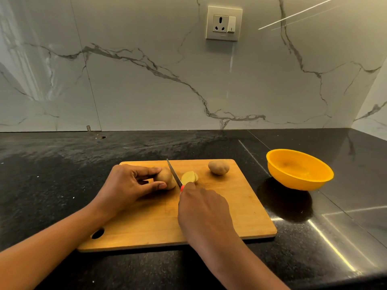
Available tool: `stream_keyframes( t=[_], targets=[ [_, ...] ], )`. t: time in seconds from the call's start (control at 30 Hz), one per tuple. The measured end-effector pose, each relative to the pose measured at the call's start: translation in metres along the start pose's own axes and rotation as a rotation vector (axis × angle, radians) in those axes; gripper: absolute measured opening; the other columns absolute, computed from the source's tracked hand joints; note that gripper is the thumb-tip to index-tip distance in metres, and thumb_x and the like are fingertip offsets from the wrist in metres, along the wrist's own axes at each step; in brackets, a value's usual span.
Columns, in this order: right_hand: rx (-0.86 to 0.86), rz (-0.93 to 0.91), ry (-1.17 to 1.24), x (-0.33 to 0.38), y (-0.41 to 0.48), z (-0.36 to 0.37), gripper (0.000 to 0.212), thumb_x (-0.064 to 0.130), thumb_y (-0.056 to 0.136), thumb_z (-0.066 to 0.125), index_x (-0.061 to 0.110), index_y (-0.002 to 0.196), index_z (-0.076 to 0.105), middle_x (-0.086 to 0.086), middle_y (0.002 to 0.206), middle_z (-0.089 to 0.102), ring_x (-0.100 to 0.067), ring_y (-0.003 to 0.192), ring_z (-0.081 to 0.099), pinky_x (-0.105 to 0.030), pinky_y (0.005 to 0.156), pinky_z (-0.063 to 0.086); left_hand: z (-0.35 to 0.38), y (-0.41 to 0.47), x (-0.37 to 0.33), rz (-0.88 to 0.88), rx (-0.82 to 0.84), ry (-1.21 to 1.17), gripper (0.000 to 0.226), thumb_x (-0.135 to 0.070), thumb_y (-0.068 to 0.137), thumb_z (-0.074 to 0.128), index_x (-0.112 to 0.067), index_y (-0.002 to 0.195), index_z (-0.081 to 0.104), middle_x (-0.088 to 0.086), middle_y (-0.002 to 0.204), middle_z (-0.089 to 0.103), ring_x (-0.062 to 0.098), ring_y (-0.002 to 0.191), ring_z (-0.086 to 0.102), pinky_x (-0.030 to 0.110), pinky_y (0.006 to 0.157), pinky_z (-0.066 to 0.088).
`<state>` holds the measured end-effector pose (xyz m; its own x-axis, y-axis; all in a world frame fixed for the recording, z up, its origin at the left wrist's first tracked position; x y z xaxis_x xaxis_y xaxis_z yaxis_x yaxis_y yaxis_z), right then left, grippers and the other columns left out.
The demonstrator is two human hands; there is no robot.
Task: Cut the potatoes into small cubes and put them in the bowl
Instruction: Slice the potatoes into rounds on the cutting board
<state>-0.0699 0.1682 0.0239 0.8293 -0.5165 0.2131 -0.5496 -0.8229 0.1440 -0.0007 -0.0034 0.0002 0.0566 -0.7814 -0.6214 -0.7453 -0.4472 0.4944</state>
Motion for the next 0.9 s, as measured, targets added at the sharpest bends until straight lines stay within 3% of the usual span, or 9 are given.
stream_keyframes(
  t=[0.1, 0.47, 0.7, 0.9],
  targets=[
    [0.014, -0.029, -0.016, -0.001, 0.003, -0.003, 0.024, 0.019, 0.101, 0.035, 0.011, 0.119, 0.049, -0.006, 0.112, 0.059, -0.022, 0.097, 0.057, -0.03, 0.065, 0.036, 0.0, -0.001, 0.001, 0.014, 0.001, 0.027, 0.048, -0.038, 0.06, 0.072, -0.03, 0.106, 0.061, -0.028, 0.092, 0.058, -0.024, 0.087, 0.053, -0.002, 0.075, 0.042],
    [0.045, -0.076, -0.079, 0.002, 0.003, -0.008, 0.026, 0.016, 0.101, 0.037, 0.009, 0.12, 0.052, -0.008, 0.115, 0.059, -0.024, 0.1, 0.058, -0.032, 0.068, 0.038, 0.0, -0.001, 0.0, 0.057, 0.012, 0.052, 0.046, -0.038, 0.064, 0.071, -0.027, 0.108, 0.062, -0.026, 0.092, 0.06, -0.016, 0.094, 0.058, 0.003, 0.079, 0.045],
    [0.062, -0.107, -0.105, 0.006, 0.013, -0.003, 0.024, 0.013, 0.099, 0.037, 0.01, 0.115, 0.056, -0.009, 0.112, 0.06, -0.025, 0.099, 0.057, -0.033, 0.068, 0.039, -0.001, -0.001, 0.005, 0.033, 0.0, 0.068, 0.052, -0.038, 0.062, 0.072, -0.016, 0.109, 0.067, -0.014, 0.097, 0.064, -0.023, 0.088, 0.054, -0.001, 0.078, 0.042],
    [0.081, -0.136, -0.117, 0.006, 0.026, -0.003, 0.024, 0.015, 0.099, 0.039, 0.011, 0.113, 0.057, -0.009, 0.112, 0.061, -0.025, 0.098, 0.057, -0.033, 0.069, 0.039, -0.001, 0.0, 0.005, 0.036, 0.011, 0.066, 0.05, -0.038, 0.063, 0.072, -0.016, 0.108, 0.067, -0.006, 0.1, 0.07, -0.02, 0.09, 0.056, 0.0, 0.078, 0.043]
  ],
)
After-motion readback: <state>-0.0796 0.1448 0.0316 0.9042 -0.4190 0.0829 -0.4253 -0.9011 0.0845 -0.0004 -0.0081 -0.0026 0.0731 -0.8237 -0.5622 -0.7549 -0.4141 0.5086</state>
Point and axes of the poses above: each hand's wrist, its own y-axis towards the middle knuckle, its own z-axis out of the palm, x = y × z, the point moved 1 cm from there along y, towards the middle knuckle
